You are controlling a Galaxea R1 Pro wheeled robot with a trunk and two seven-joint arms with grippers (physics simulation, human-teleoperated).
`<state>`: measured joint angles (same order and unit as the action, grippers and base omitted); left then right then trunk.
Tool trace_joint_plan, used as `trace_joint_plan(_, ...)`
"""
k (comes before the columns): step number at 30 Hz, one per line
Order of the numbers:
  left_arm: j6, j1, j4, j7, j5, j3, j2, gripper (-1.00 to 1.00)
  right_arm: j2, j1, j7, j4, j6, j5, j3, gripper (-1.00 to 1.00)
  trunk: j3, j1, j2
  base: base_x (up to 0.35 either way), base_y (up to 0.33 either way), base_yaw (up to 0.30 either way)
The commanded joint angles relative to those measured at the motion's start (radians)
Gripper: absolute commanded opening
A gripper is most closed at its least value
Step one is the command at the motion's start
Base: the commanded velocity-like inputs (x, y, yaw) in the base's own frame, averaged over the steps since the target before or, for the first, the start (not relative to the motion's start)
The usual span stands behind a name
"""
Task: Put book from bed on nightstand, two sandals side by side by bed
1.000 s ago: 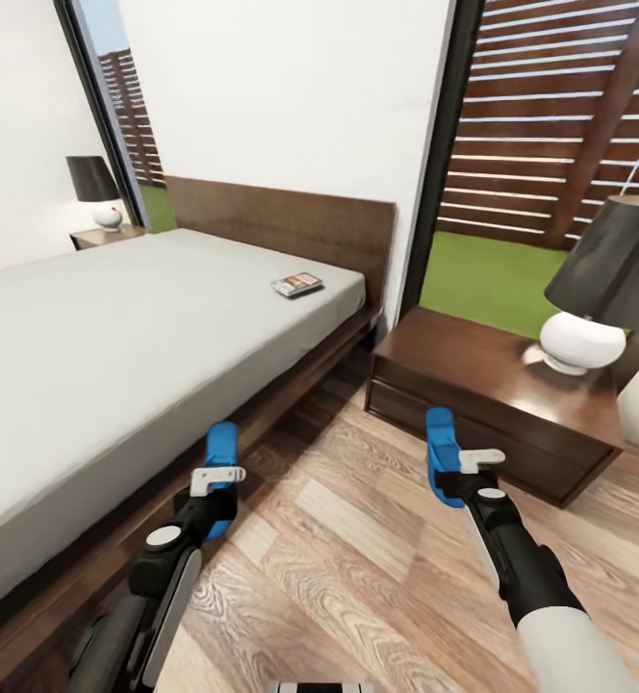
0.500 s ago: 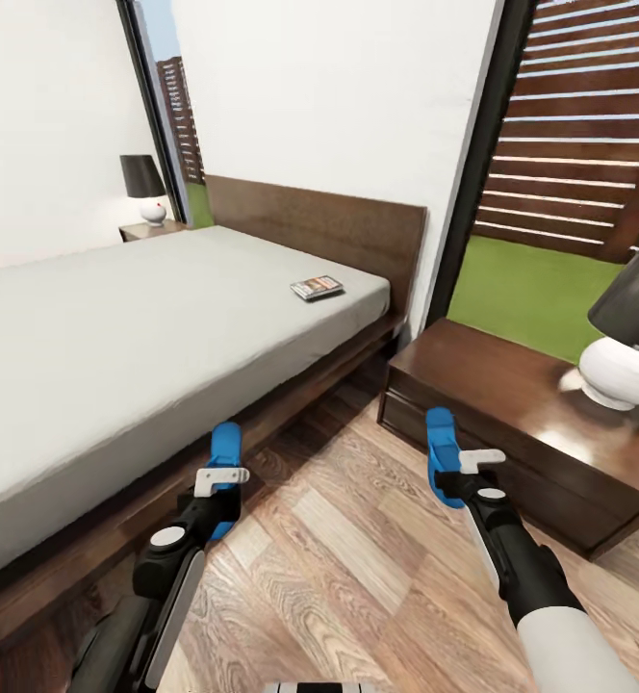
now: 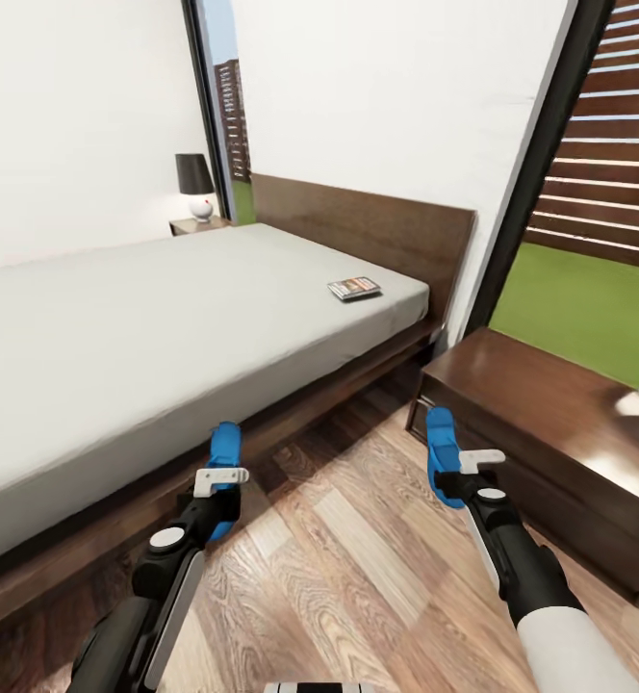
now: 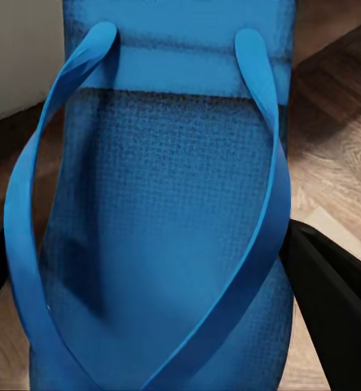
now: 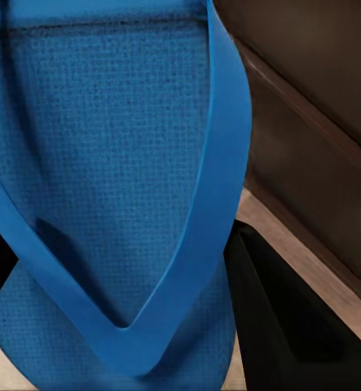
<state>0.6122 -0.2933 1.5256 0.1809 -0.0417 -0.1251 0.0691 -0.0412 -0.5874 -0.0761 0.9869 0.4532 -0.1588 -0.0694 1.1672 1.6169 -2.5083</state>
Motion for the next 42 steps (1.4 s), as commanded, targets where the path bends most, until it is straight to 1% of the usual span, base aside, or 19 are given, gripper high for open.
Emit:
trace_joint_plan(1,0.002,0.003,0.001,0.007,-0.003,-0.003,0.0,-1.0,0.0,0.001,0.0,0.002,0.007,-0.006,0.0,-1.0,0.001,0.0,0.0,0.0,0.0,0.27)
trace_joint_plan(2,0.0,0.009,0.001,0.007,-0.003,-0.004,0.0,-1.0,0.0,0.004,0.001,0.001,0.006,-0.005,0.0,-1.0,0.001,0.0,0.0,0.0,0.0,0.27)
trace_joint_plan(4,-0.004,0.033,0.0,0.007,-0.011,-0.005,-0.001,-1.0,0.0,0.04,0.002,0.003,0.004,0.001,-0.001,-1.0,0.001,0.0,0.0,0.0,0.0,0.27)
trace_joint_plan(7,-0.022,0.044,-0.023,0.005,-0.016,-0.005,-0.001,-1.0,0.0,0.056,0.004,0.004,0.002,0.004,-0.001,-1.0,0.001,0.0,0.0,0.0,0.0,0.27)
trace_joint_plan(9,-0.11,0.053,-0.149,0.001,-0.015,-0.004,-0.003,-1.0,0.0,0.064,0.016,0.004,-0.02,0.005,-0.001,-1.0,0.001,0.0,0.0,0.0,0.0,0.27)
trace_joint_plan(10,-0.178,0.055,-0.238,-0.001,-0.016,-0.003,-0.003,-1.0,0.0,0.067,0.022,0.004,-0.042,0.003,-0.001,-1.0,0.001,0.0,0.0,0.0,0.0,0.27)
trace_joint_plan(11,-0.207,0.055,-0.277,-0.002,-0.016,-0.002,-0.003,-1.0,0.0,0.067,0.023,0.004,-0.049,0.002,-0.001,-1.0,0.001,0.0,0.0,0.0,0.0,0.27)
trace_joint_plan(15,-0.272,0.056,-0.371,-0.004,-0.016,0.003,-0.005,-1.0,0.0,0.068,0.025,0.004,-0.059,0.002,-0.001,-1.0,0.001,0.0,0.0,0.0,0.0,0.27)
trace_joint_plan(18,-0.311,0.056,-0.42,-0.004,-0.017,0.005,-0.006,-1.0,0.0,0.069,0.025,0.005,-0.062,0.002,0.0,-1.0,0.001,0.0,0.0,0.0,0.0,0.27)
trace_joint_plan(32,-0.35,0.056,-0.467,-0.006,-0.02,0.008,-0.007,-1.0,0.0,0.069,0.025,0.013,-0.062,0.002,0.002,-1.0,0.001,0.0,0.0,0.0,0.0,0.27)
trace_joint_plan(34,-0.352,0.056,-0.47,-0.006,-0.02,0.011,-0.007,-1.0,0.0,0.069,0.025,0.014,-0.061,0.003,0.001,-1.0,0.001,0.0,0.0,0.0,0.0,0.113)
trace_joint_plan(36,-0.353,0.056,-0.471,-0.007,-0.022,0.022,-0.008,-1.0,0.0,0.069,0.025,0.015,-0.061,0.004,0.0,-1.0,0.001,0.0,0.0,0.0,0.0,0.024)
trace_joint_plan(40,-0.353,0.056,-0.472,-0.007,-0.023,0.027,-0.008,-1.0,0.0,0.069,0.025,0.016,-0.062,0.005,0.0,-1.0,0.001,0.0,0.0,0.0,0.0,0.022)
trace_joint_plan(42,-0.354,0.056,-0.491,-0.008,-0.021,0.028,-0.008,-1.0,0.0,0.088,0.025,0.03,-0.062,0.004,0.002,-1.0,0.0,0.0,0.0,0.0,0.0,0.216)
